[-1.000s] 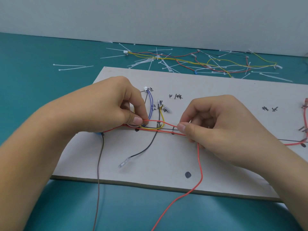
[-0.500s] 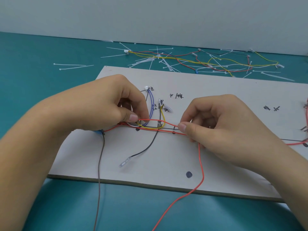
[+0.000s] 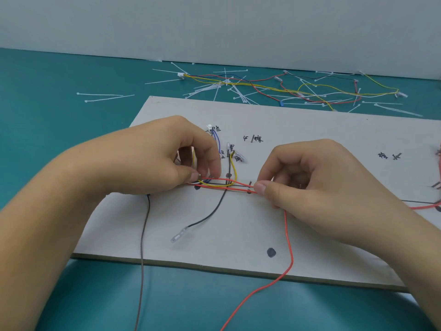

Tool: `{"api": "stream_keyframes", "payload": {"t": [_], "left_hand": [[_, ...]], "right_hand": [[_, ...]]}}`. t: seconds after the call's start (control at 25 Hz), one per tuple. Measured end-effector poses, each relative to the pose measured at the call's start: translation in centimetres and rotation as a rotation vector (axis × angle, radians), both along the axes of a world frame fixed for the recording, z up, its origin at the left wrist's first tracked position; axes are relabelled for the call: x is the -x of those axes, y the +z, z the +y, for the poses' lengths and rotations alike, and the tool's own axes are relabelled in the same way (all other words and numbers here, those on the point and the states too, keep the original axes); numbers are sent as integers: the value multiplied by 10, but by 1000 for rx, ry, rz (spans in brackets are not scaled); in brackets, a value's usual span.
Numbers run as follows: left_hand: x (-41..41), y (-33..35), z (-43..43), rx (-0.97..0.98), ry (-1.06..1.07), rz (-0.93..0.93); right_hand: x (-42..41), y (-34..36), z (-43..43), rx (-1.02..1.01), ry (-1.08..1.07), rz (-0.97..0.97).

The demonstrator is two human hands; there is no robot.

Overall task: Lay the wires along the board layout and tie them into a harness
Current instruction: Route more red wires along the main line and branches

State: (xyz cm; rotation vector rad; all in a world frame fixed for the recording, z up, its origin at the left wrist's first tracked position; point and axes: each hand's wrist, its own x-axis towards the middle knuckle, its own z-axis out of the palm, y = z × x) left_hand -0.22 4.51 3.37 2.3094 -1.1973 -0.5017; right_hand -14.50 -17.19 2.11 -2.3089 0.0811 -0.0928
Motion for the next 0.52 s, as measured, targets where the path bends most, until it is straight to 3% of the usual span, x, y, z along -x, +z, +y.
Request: {"api": "stream_keyframes", "payload": {"t": [0.32, 0.52], "left_hand": [[7, -6, -5, 21, -9, -10], [11, -7, -11, 49, 43, 8]], "right_hand": [[0, 2, 1, -37, -42, 34], [0, 7, -2, -310, -30, 11]]}}
